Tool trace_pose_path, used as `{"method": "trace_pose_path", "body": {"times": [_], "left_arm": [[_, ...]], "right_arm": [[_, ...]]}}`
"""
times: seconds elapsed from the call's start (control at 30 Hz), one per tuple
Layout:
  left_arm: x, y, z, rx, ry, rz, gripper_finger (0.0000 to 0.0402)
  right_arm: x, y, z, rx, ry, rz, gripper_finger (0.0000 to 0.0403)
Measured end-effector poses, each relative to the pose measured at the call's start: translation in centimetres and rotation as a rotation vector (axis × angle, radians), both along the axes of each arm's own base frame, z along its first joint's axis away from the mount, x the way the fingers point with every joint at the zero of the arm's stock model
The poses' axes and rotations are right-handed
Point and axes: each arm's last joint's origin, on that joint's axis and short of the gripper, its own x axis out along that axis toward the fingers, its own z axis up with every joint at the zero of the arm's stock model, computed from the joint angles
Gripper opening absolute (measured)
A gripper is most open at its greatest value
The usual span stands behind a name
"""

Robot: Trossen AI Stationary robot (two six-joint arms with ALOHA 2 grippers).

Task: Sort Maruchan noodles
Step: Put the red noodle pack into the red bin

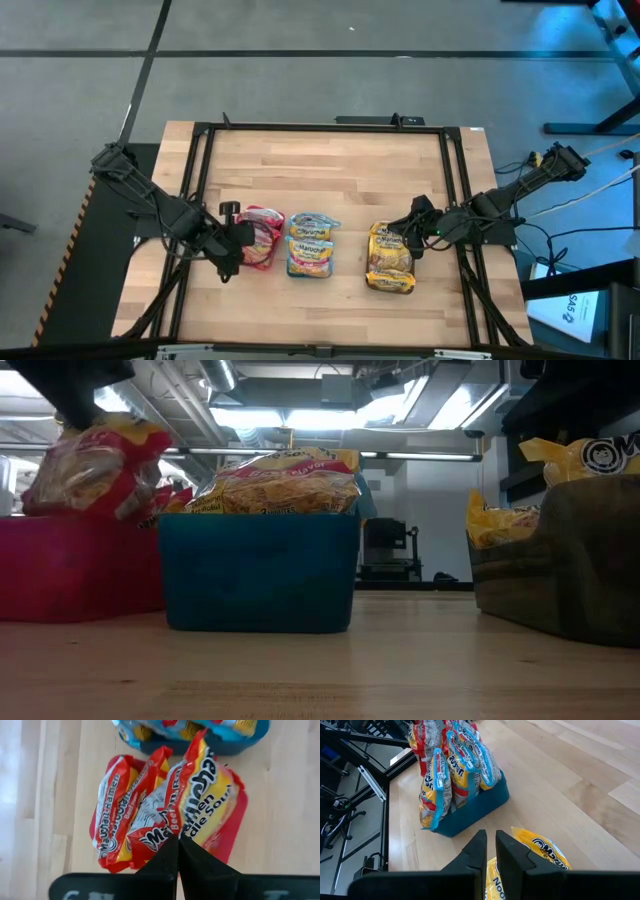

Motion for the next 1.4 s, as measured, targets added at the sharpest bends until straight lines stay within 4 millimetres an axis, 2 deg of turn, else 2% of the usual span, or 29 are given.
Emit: {"method": "trace_pose_path", "body": {"times": [0.47, 1.4], "left_arm": [[0.5, -0.5, -1.2, -0.009, 0.095, 0.015, 0.0000], [0.8, -1.3, -1.2, -0.202, 0.120, 0.040, 0.0000]], "right_arm": [[0.0, 0.0, 0.0, 0.000, 0.000, 0.001, 0.0039], [0.0, 0.0, 0.0, 0.001, 0.000, 0.001, 0.0039]]}}
